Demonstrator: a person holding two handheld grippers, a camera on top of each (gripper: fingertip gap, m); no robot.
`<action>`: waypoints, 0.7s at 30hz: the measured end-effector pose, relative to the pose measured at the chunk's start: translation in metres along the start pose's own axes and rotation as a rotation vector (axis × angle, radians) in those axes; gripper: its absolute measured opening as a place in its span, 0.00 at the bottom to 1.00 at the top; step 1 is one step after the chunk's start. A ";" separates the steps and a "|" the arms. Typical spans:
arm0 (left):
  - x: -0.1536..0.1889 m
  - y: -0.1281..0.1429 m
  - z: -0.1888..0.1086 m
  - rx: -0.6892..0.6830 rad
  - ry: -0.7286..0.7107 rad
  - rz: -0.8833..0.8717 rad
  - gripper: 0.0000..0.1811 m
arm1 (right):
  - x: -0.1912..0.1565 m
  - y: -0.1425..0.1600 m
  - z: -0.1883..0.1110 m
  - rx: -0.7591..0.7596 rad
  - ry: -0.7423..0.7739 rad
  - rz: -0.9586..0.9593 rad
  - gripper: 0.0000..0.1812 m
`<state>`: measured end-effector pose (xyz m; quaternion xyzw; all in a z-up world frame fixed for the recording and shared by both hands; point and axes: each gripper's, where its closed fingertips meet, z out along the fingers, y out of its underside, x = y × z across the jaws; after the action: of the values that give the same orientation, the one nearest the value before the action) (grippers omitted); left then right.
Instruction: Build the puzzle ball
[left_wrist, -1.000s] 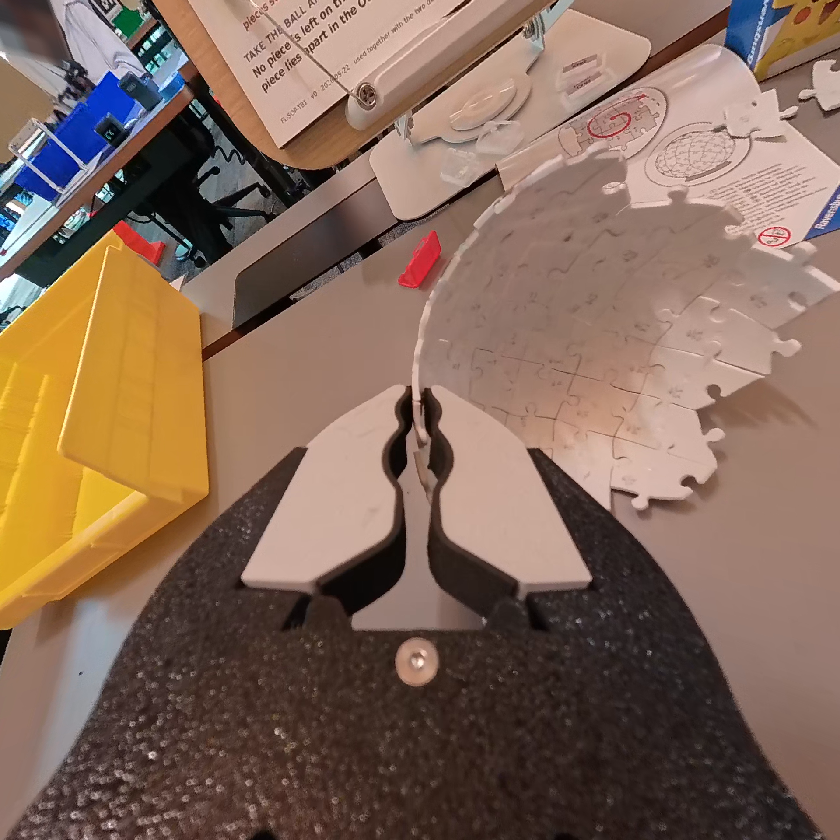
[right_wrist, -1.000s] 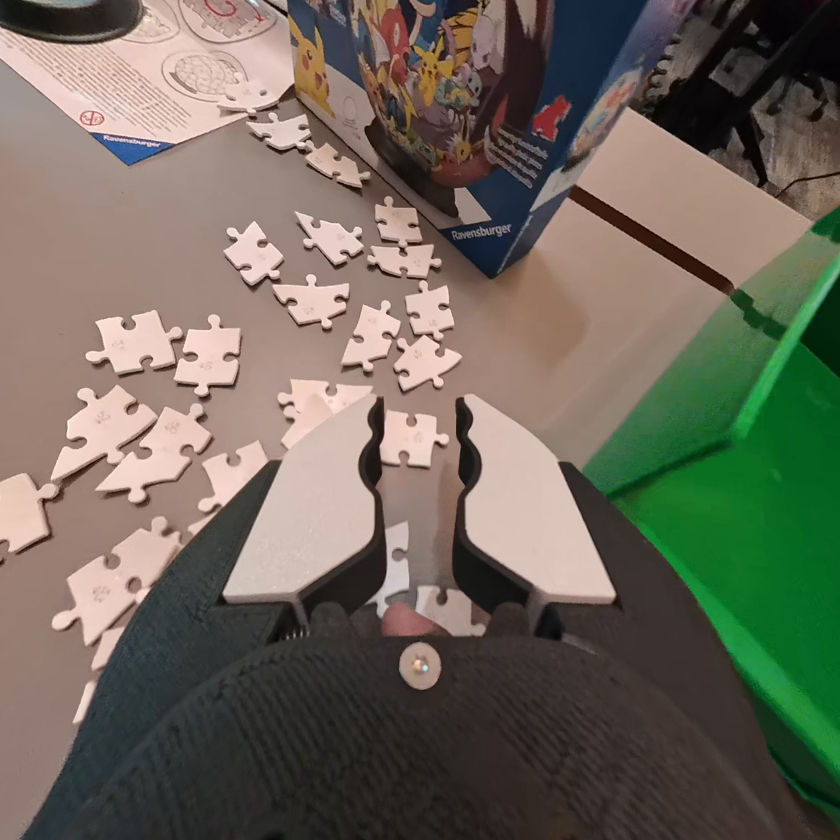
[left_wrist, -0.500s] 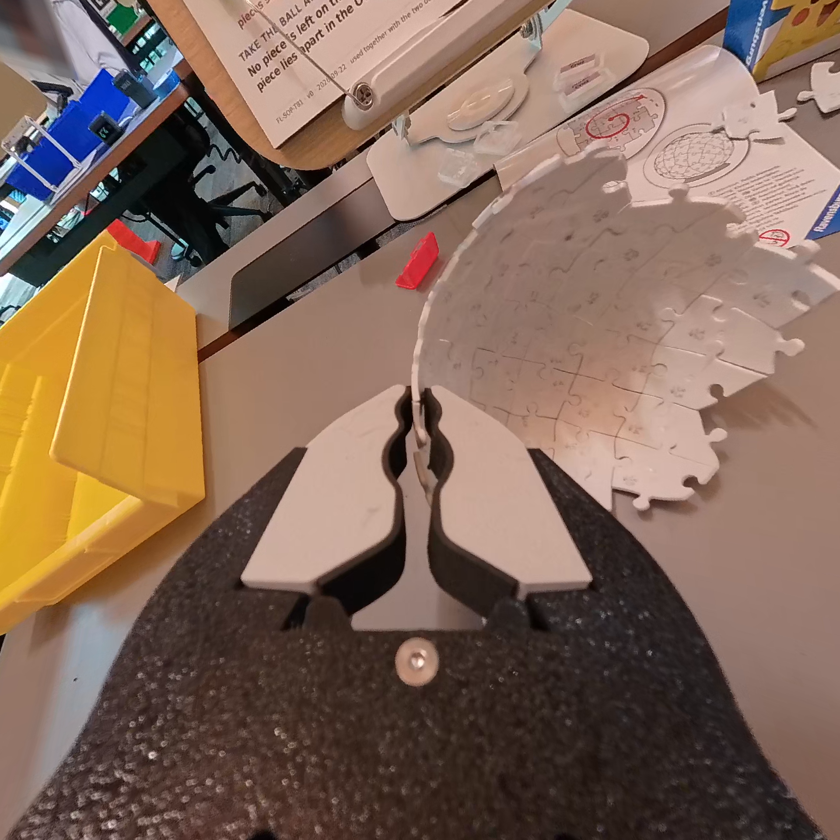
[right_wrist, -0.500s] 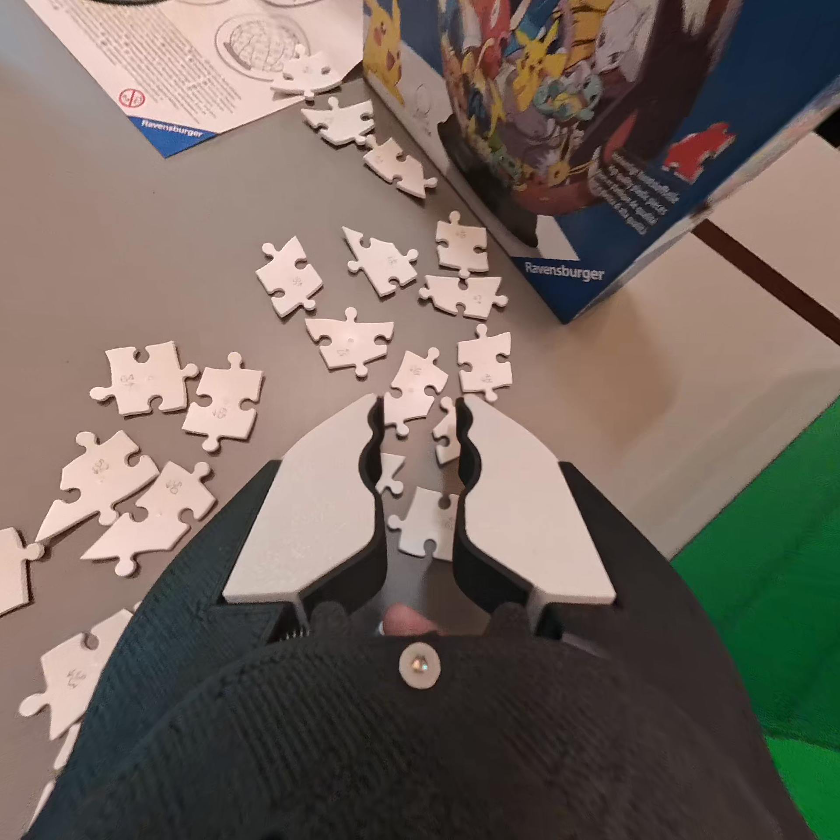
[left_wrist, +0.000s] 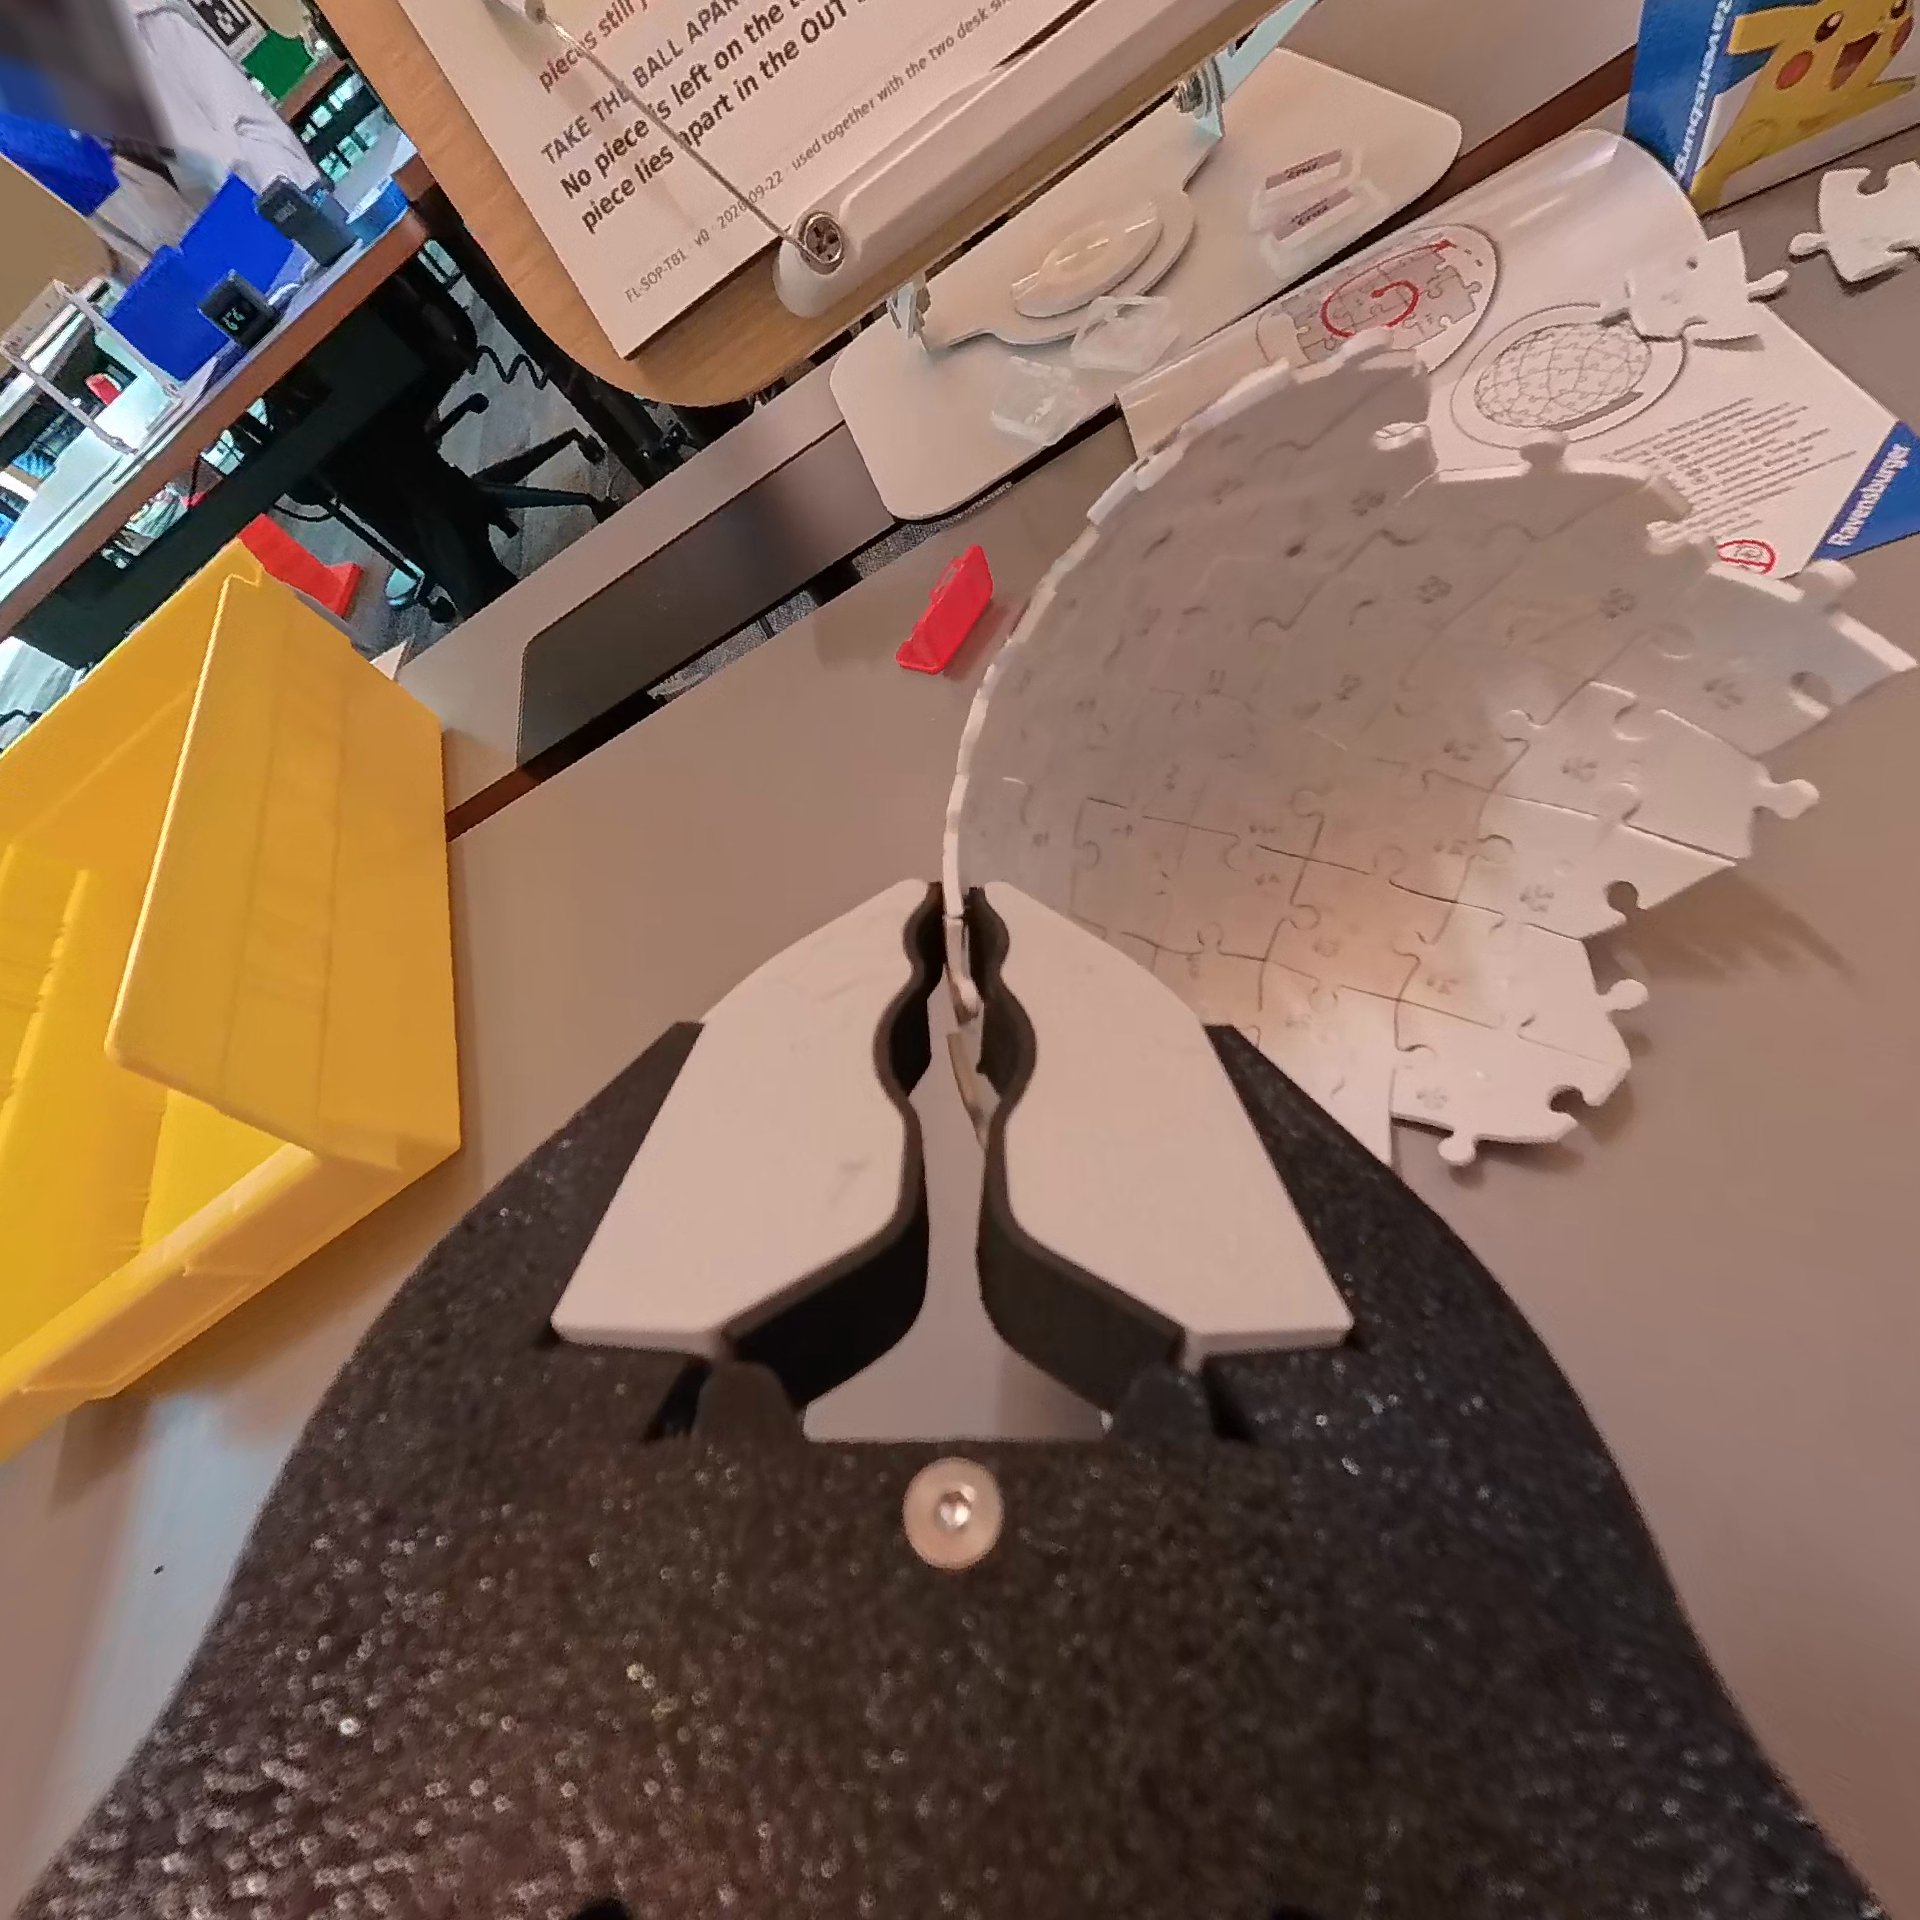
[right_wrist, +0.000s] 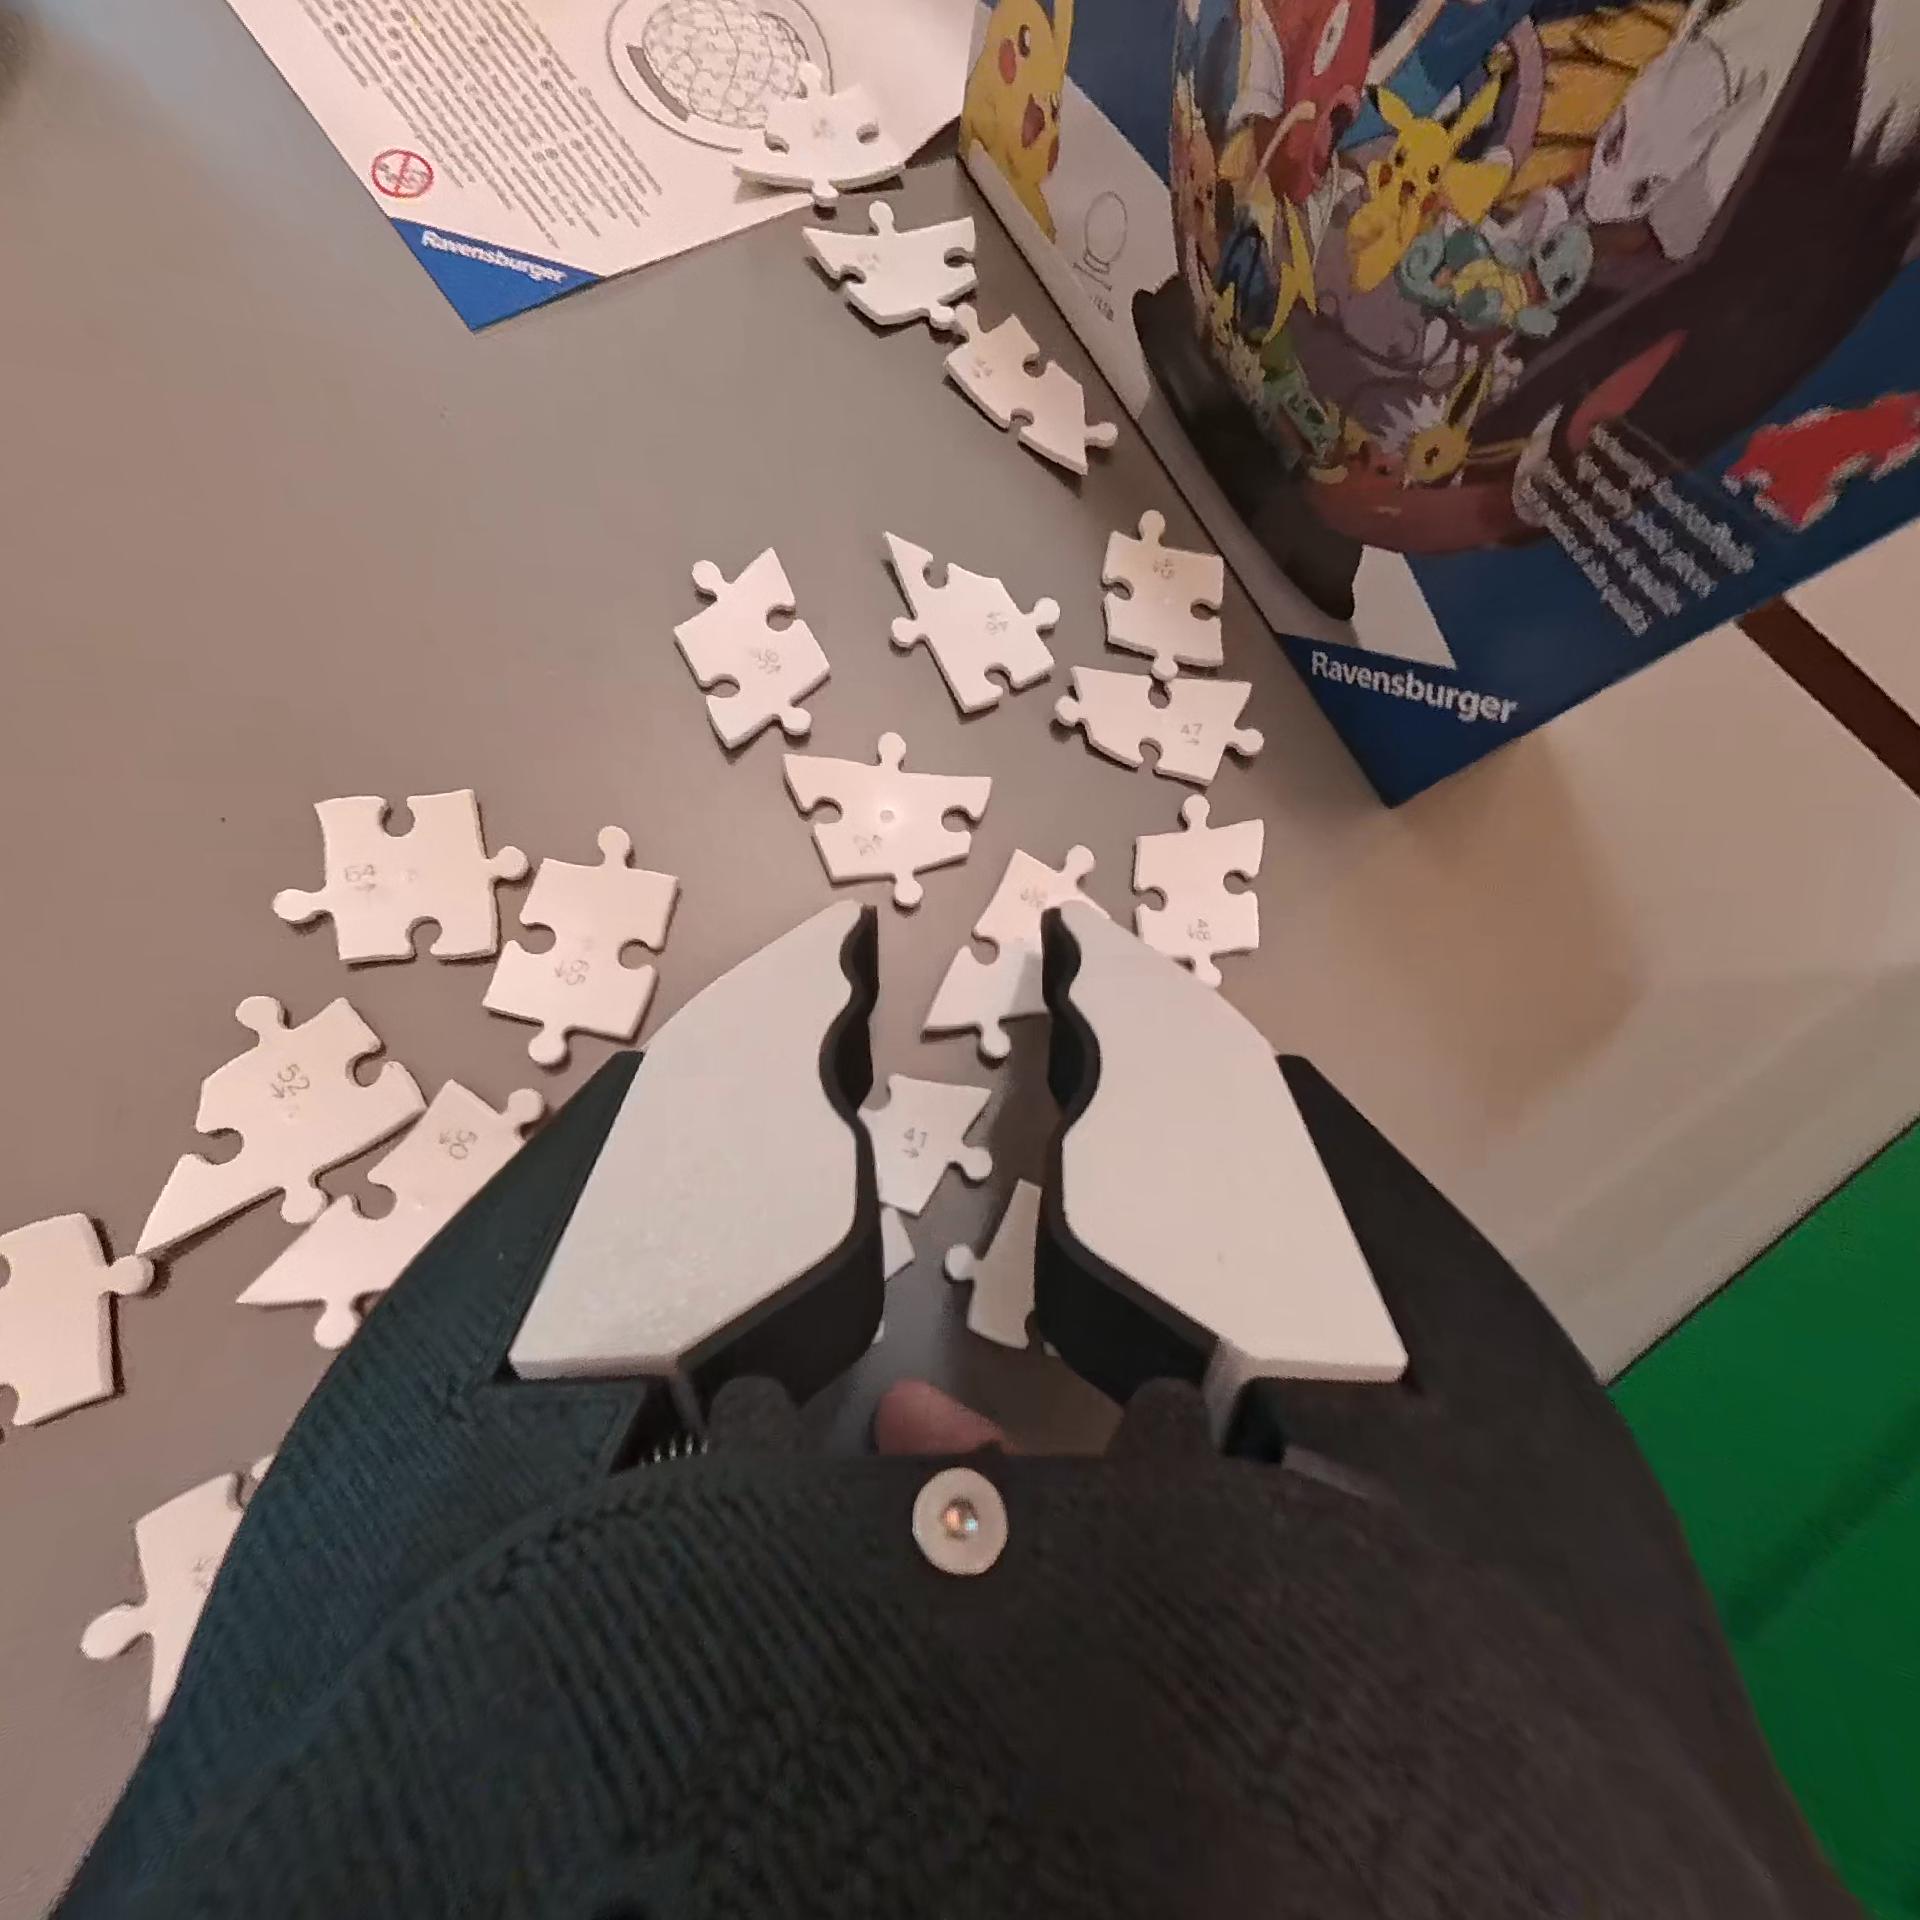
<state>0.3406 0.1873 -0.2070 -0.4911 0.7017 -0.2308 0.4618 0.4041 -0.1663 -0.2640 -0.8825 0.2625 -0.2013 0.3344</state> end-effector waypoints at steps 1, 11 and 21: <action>0.000 0.000 0.000 0.001 0.002 -0.002 0.02 | -0.001 -0.004 0.001 0.008 -0.005 -0.017 0.17; 0.001 -0.001 0.000 0.003 0.002 -0.007 0.02 | -0.031 -0.035 0.025 0.045 -0.121 -0.157 0.17; 0.002 -0.001 0.001 0.007 0.013 -0.014 0.02 | -0.047 -0.040 0.042 -0.081 -0.234 -0.101 0.07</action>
<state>0.3416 0.1850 -0.2071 -0.4928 0.7004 -0.2394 0.4575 0.4026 -0.0917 -0.2736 -0.9248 0.1850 -0.1027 0.3163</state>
